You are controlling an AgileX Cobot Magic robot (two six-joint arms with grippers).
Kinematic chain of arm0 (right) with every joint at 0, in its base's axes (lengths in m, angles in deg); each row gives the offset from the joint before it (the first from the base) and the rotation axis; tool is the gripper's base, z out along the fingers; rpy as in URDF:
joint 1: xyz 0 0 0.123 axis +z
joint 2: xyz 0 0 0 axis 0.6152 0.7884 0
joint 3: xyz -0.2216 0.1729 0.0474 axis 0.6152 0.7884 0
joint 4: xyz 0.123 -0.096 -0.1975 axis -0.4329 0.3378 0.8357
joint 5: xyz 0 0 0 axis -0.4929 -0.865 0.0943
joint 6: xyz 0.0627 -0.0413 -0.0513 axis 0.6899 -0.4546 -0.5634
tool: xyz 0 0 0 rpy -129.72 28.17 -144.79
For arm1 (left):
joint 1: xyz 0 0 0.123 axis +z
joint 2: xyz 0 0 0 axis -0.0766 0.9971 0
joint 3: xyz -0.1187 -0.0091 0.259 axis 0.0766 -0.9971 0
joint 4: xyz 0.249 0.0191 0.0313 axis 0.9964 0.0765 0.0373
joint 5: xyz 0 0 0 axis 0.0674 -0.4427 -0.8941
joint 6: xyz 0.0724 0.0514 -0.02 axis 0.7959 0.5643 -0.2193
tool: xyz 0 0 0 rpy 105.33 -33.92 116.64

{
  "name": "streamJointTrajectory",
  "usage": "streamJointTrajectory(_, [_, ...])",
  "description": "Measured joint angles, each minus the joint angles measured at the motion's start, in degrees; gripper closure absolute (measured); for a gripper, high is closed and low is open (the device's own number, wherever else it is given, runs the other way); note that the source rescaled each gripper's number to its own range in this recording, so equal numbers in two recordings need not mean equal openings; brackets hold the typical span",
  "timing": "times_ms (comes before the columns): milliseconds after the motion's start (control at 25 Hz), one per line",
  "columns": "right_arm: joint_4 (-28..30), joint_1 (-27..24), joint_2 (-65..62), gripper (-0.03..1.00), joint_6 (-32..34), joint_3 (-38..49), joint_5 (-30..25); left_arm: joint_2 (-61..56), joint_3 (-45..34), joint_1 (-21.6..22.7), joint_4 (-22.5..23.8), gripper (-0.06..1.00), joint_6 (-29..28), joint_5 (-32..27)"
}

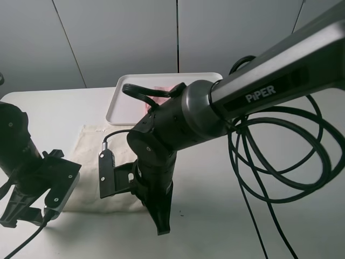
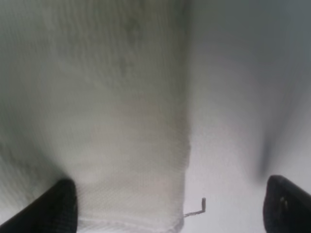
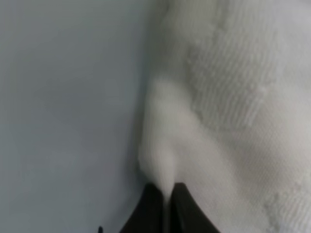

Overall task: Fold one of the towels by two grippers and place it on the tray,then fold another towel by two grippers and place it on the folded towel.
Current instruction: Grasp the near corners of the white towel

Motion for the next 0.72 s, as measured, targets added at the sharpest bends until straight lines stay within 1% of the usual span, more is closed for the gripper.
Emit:
streamJointTrajectory(80, [0.0,0.0,0.0,0.96,0.33,0.0,0.0,0.0,0.0,0.0,0.0,-0.05,0.0,0.0])
streamJointTrajectory(120, [0.0,0.0,0.0,0.93,0.43,0.0,0.0,0.0,0.0,0.0,0.0,-0.05,0.0,0.0])
streamJointTrajectory(160, [0.0,0.0,0.0,0.88,0.43,0.0,0.0,0.0,0.0,0.0,0.0,-0.05,0.0,0.0])
streamJointTrajectory(240, [0.0,0.0,0.03,0.73,0.48,0.0,0.0,0.0,0.0,0.0,0.0,-0.05,0.0,0.0])
streamJointTrajectory(320, [0.0,0.0,0.03,0.55,0.69,0.0,0.0,0.0,0.0,0.0,0.0,-0.05,0.0,0.0])
streamJointTrajectory(400, [0.0,0.0,0.03,0.42,0.69,0.0,0.0,0.0,0.0,0.0,0.0,-0.05,0.0,0.0])
streamJointTrajectory(440, [0.0,0.0,0.03,0.38,0.69,0.0,0.0,0.0,0.0,0.0,0.0,-0.05,0.0,0.0])
streamJointTrajectory(560, [0.0,0.0,0.03,0.36,0.69,0.0,0.13,0.0,0.0,0.0,0.0,-0.05,-0.12,0.0])
streamJointTrajectory(720, [0.11,0.0,0.03,0.36,0.69,0.0,0.13,0.0,0.0,0.0,0.0,-0.05,-0.13,0.0])
